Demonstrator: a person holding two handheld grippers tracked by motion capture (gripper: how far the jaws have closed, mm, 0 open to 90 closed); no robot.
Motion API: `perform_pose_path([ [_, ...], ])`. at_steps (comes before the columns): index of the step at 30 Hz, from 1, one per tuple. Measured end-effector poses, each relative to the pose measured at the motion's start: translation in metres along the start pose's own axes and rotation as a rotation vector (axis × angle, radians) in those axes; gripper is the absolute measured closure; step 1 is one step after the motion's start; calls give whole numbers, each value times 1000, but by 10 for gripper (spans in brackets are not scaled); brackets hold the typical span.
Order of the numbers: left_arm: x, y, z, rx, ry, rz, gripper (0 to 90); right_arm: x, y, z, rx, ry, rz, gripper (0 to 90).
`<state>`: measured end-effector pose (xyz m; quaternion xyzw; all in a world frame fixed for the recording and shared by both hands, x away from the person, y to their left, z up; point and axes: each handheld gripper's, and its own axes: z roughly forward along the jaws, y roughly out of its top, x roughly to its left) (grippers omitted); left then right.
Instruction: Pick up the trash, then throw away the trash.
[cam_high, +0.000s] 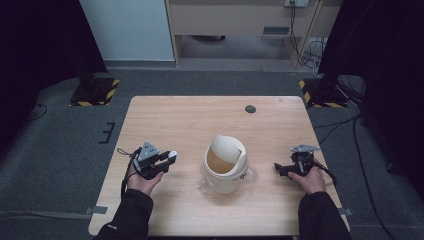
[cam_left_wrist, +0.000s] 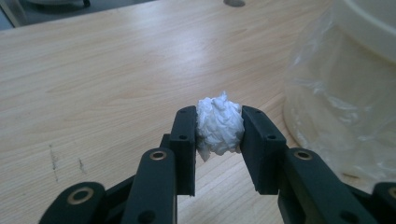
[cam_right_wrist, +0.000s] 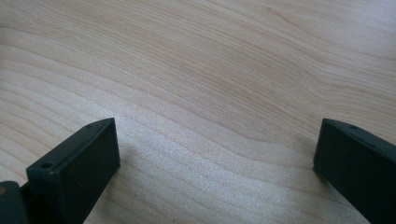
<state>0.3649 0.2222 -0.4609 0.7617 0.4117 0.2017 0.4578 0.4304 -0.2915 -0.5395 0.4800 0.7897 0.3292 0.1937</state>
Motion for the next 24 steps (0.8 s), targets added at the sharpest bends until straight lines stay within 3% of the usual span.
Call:
perform_pose_path([
  [8, -7, 9, -26, -118, -17, 18, 666, 0, 0, 0, -1, 1, 1, 7],
  [14, -11, 17, -38, -184, -27, 13, 666, 0, 0, 0, -1, 2, 1, 7],
  [24, -28, 36, -57, -274, -66, 41, 666, 0, 0, 0, -1, 3, 0, 7],
])
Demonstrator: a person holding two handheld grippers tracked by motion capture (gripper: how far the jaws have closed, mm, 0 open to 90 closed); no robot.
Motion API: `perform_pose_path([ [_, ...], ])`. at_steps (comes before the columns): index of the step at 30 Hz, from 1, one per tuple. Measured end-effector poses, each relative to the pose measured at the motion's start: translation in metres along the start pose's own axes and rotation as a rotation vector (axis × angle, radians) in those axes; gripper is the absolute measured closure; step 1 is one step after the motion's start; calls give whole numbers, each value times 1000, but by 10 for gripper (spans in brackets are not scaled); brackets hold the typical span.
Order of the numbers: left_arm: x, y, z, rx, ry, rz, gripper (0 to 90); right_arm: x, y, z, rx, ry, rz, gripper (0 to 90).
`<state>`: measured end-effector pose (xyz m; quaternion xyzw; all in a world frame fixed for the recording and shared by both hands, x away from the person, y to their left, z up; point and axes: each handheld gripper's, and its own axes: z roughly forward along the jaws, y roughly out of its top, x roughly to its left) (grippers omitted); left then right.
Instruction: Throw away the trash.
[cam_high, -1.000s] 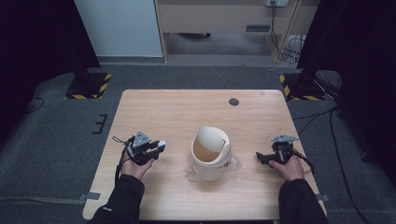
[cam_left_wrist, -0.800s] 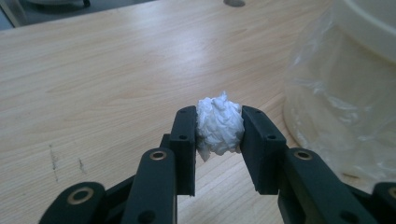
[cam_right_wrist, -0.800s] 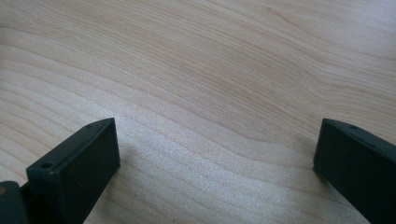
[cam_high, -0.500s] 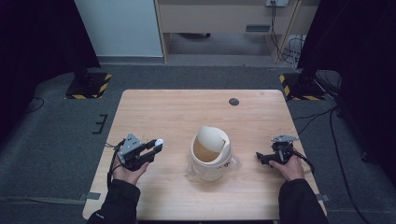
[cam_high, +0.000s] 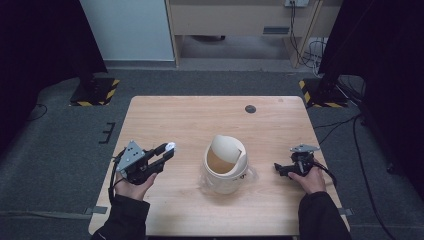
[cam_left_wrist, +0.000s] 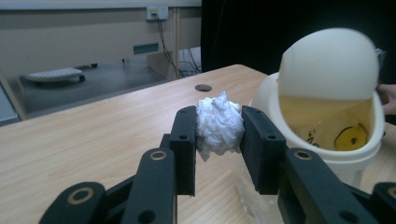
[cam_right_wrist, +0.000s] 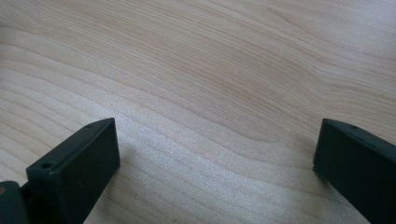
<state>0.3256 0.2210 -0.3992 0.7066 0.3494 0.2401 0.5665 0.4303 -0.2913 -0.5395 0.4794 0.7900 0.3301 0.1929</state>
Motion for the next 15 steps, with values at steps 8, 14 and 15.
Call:
perform_pose_path([
  [8, -12, 9, -3, -33, -37, 9, 665, 0, 0, 0, 0, 1, 0, 7],
  [14, -22, 11, 2, -24, -65, 33, 665, 0, 0, 0, 2, 2, -3, 7],
  [15, -25, 10, 3, -23, -68, 36, 665, 0, 0, 0, 1, 2, -6, 7],
])
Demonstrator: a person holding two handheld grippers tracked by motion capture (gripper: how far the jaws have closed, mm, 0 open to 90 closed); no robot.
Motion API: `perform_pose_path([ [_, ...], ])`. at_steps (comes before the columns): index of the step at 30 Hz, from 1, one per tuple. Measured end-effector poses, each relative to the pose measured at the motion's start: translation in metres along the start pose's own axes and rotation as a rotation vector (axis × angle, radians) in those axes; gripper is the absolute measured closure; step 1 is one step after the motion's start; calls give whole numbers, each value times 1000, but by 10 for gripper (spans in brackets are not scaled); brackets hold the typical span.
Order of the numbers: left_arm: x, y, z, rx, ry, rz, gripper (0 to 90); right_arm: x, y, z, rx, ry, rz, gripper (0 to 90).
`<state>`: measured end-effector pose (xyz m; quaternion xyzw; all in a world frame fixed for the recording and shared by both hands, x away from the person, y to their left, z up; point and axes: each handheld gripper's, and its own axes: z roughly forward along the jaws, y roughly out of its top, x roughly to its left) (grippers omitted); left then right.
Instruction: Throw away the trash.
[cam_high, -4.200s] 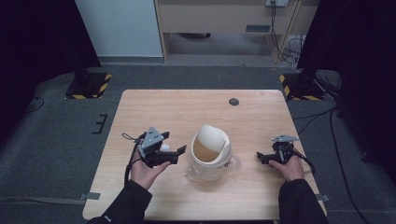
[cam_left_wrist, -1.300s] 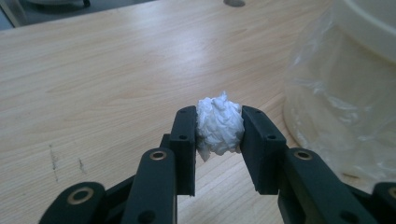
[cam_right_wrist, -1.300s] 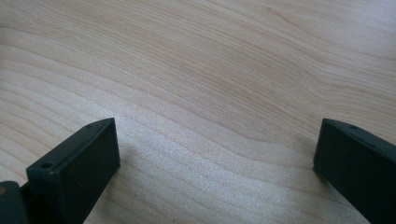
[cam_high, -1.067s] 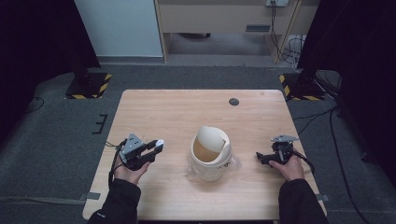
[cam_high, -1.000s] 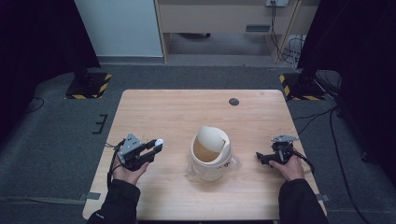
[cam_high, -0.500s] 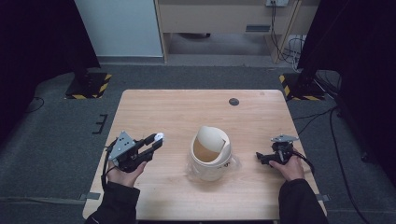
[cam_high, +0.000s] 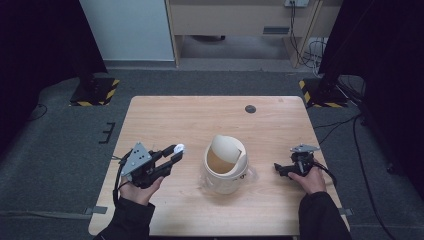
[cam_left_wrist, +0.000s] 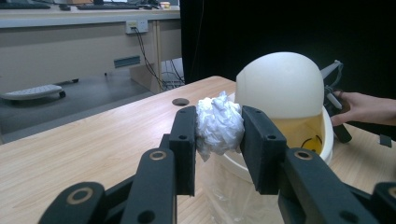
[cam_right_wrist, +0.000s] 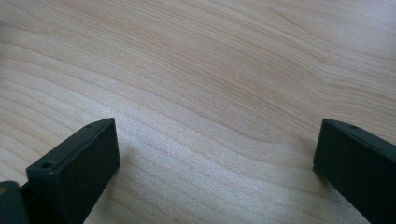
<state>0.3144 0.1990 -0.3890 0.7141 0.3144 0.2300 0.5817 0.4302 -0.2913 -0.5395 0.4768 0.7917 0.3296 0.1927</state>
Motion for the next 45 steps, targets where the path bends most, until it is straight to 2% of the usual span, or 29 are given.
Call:
perform_pose_path([
  [13, -13, -4, 13, 17, -45, 17, 665, 0, 0, 0, 0, 1, 0, 7],
  [26, -27, -13, 35, 62, -98, 27, 664, 0, 0, 0, 0, 1, -1, 7],
  [45, -39, -19, 60, 104, -139, 40, 665, 0, 0, 0, 0, 1, -1, 7],
])
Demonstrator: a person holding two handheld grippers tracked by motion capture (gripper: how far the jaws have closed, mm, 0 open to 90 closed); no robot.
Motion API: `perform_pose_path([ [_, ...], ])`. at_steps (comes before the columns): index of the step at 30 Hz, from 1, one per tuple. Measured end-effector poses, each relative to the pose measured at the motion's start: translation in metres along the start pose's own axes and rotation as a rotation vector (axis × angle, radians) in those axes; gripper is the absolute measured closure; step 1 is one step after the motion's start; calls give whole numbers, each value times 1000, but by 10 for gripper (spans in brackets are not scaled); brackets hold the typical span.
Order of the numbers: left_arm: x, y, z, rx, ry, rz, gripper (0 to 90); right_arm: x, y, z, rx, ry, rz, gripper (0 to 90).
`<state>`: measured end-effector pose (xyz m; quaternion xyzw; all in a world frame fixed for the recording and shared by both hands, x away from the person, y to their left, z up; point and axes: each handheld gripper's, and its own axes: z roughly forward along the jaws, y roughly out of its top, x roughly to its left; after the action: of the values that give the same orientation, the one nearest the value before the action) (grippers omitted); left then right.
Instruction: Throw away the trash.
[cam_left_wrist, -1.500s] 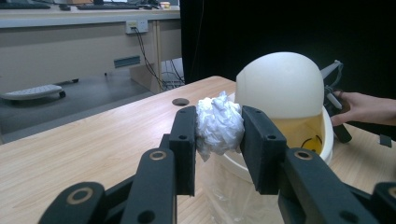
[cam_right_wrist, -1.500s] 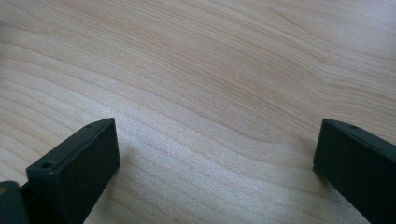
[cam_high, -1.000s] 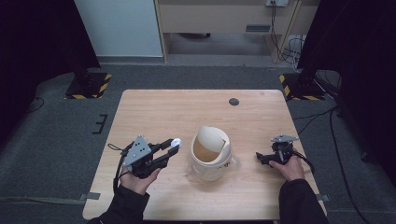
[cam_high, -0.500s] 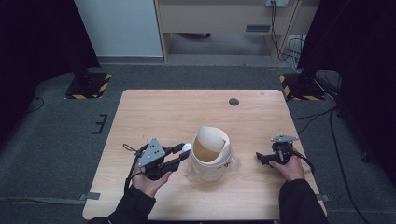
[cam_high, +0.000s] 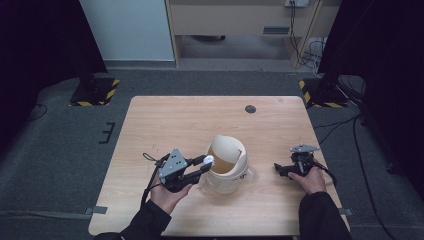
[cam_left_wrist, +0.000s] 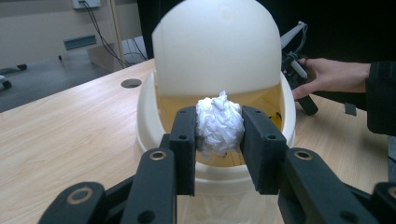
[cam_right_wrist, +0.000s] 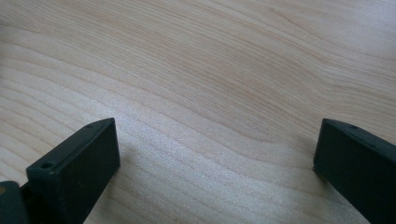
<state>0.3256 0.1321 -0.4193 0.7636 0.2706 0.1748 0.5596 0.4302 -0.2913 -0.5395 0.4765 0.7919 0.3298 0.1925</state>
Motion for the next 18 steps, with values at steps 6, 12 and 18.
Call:
perform_pose_path([
  [6, 0, -1, 4, 8, -2, -3, 664, 0, 0, 0, 0, 0, 0, 7],
  [12, 2, -2, 9, 20, -4, -14, 664, 0, 0, 0, 0, 0, 0, 7],
  [18, 0, -3, 17, 38, -10, -8, 665, 0, 0, 0, 0, 0, 0, 7],
])
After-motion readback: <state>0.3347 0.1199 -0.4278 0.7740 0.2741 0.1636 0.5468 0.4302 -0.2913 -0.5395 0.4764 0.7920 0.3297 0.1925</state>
